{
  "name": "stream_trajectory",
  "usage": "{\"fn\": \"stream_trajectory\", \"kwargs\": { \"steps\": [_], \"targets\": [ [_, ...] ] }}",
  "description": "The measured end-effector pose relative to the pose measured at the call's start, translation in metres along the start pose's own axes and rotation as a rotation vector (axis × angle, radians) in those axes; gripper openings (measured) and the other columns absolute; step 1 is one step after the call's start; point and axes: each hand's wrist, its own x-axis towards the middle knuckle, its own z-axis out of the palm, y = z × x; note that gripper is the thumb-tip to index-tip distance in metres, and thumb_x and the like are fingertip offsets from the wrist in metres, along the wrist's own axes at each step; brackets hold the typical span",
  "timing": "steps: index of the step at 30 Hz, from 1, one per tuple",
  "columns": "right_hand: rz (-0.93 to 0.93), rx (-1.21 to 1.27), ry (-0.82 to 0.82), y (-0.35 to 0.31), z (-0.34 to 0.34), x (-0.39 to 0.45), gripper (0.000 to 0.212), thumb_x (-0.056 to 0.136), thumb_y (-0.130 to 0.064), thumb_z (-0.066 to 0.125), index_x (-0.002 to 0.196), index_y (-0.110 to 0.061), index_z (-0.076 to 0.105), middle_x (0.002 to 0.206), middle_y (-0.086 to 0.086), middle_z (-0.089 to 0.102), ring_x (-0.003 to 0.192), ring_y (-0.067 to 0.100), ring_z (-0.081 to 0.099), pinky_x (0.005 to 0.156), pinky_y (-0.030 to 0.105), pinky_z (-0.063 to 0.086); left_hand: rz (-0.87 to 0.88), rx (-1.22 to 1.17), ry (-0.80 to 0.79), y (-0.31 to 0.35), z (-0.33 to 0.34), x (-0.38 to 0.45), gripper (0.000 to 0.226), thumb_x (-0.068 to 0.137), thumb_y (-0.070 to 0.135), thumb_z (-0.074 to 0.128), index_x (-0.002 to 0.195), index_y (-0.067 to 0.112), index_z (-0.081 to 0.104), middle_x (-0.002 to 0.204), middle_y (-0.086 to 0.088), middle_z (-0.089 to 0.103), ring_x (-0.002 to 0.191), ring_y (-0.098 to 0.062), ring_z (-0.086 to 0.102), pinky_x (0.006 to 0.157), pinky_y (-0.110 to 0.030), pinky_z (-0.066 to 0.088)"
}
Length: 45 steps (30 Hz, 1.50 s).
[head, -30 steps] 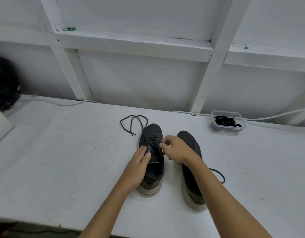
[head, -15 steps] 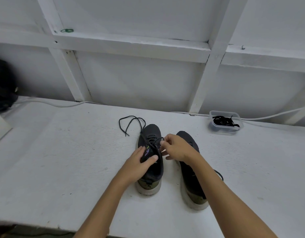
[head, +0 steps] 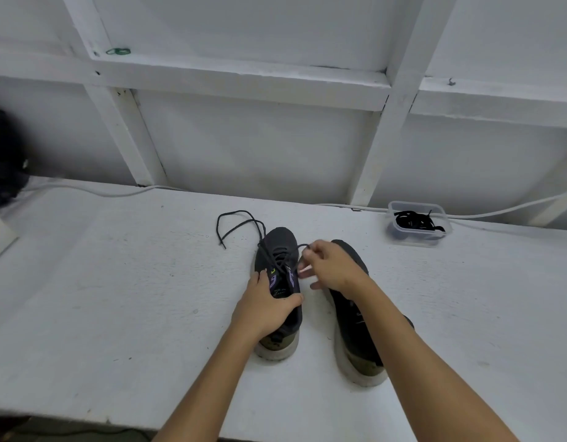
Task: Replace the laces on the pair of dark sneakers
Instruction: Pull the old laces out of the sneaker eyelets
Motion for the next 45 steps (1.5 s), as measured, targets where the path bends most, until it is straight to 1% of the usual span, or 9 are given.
{"fn": "stream_trajectory", "kwargs": {
  "steps": [3, 8, 10, 14, 19, 26, 34, 40, 45],
  "targets": [
    [0.049, 0.159, 0.134, -0.004, -0.009, 0.003, 0.02, 0.107, -0.031, 0.046, 0.102, -0.017, 0.06, 0.095, 0.004, 0.074, 0.083, 0.013, 0.076, 0.073, 0.042, 0.065, 0.01, -0.019, 0.006, -0.002, 0.001, -0.001, 0.086, 0.076, 0.062, 0.066, 0.148, 0.024, 0.038, 0.15, 0.004, 0.038, 0.131, -0.021, 0.047, 0.108, -0.046, 0.043],
    [0.124, -0.008, -0.102, 0.002, -0.004, -0.006, 0.038, 0.087, -0.059, 0.07, 0.1, -0.023, 0.075, 0.101, -0.011, 0.074, 0.086, 0.006, 0.074, 0.061, 0.025, 0.059, 0.016, -0.014, 0.008, -0.003, 0.0, -0.001, 0.084, 0.077, 0.062, 0.063, 0.148, 0.024, 0.038, 0.152, 0.004, 0.036, 0.133, -0.019, 0.045, 0.108, -0.045, 0.043],
    [0.067, -0.016, -0.136, 0.002, 0.003, -0.008, 0.026, 0.085, -0.052, 0.076, 0.093, -0.027, 0.078, 0.095, -0.017, 0.075, 0.088, 0.004, 0.073, 0.062, 0.022, 0.058, 0.023, -0.005, 0.01, -0.003, 0.0, -0.001, 0.082, 0.078, 0.061, 0.063, 0.147, 0.024, 0.039, 0.15, 0.005, 0.037, 0.131, -0.019, 0.046, 0.107, -0.044, 0.044],
    [-0.053, -0.148, -0.037, -0.002, 0.007, -0.006, 0.011, 0.095, -0.027, 0.068, 0.088, -0.021, 0.075, 0.085, -0.006, 0.076, 0.084, 0.008, 0.073, 0.065, 0.024, 0.061, 0.022, -0.009, 0.007, -0.004, 0.001, 0.0, 0.084, 0.077, 0.062, 0.064, 0.148, 0.025, 0.038, 0.15, 0.006, 0.037, 0.13, -0.02, 0.047, 0.107, -0.045, 0.044],
    [-0.031, 0.139, 0.323, -0.009, -0.002, -0.003, 0.018, 0.103, -0.027, 0.056, 0.091, -0.016, 0.064, 0.092, 0.007, 0.071, 0.081, 0.015, 0.074, 0.057, 0.027, 0.058, 0.0, -0.015, -0.007, -0.005, 0.001, 0.001, 0.096, 0.075, 0.067, 0.063, 0.154, 0.025, 0.029, 0.158, 0.006, 0.029, 0.138, -0.022, 0.041, 0.111, -0.047, 0.041],
    [0.017, -0.074, -0.04, -0.002, 0.014, -0.012, 0.018, 0.089, -0.035, 0.077, 0.081, -0.02, 0.075, 0.084, -0.004, 0.075, 0.083, 0.011, 0.074, 0.059, 0.02, 0.056, 0.0, 0.012, -0.002, -0.005, 0.001, 0.001, 0.088, 0.077, 0.064, 0.062, 0.15, 0.023, 0.036, 0.155, 0.003, 0.034, 0.136, -0.021, 0.043, 0.109, -0.045, 0.041],
    [-0.006, 0.204, 0.371, -0.011, 0.0, -0.003, 0.019, 0.103, -0.025, 0.058, 0.09, -0.012, 0.062, 0.09, 0.009, 0.07, 0.077, 0.015, 0.075, 0.055, 0.027, 0.058, -0.003, -0.008, -0.013, -0.004, 0.001, 0.001, 0.092, 0.077, 0.065, 0.064, 0.153, 0.025, 0.031, 0.158, 0.005, 0.03, 0.139, -0.022, 0.04, 0.112, -0.046, 0.038],
    [0.053, -0.025, -0.032, -0.004, 0.01, -0.014, 0.019, 0.089, -0.034, 0.076, 0.08, -0.017, 0.075, 0.088, -0.002, 0.074, 0.086, 0.013, 0.074, 0.059, 0.025, 0.059, 0.002, 0.01, -0.012, -0.005, 0.001, 0.001, 0.088, 0.077, 0.064, 0.062, 0.151, 0.025, 0.034, 0.156, 0.003, 0.033, 0.136, -0.022, 0.043, 0.11, -0.045, 0.04],
    [0.019, 0.044, 0.102, -0.007, 0.014, -0.007, 0.017, 0.101, -0.02, 0.06, 0.09, -0.008, 0.065, 0.091, 0.007, 0.073, 0.082, 0.018, 0.076, 0.06, 0.03, 0.061, 0.005, 0.005, -0.036, -0.006, 0.0, 0.002, 0.092, 0.075, 0.065, 0.061, 0.153, 0.027, 0.031, 0.157, 0.005, 0.032, 0.137, -0.021, 0.042, 0.111, -0.046, 0.039]
  ]
}}
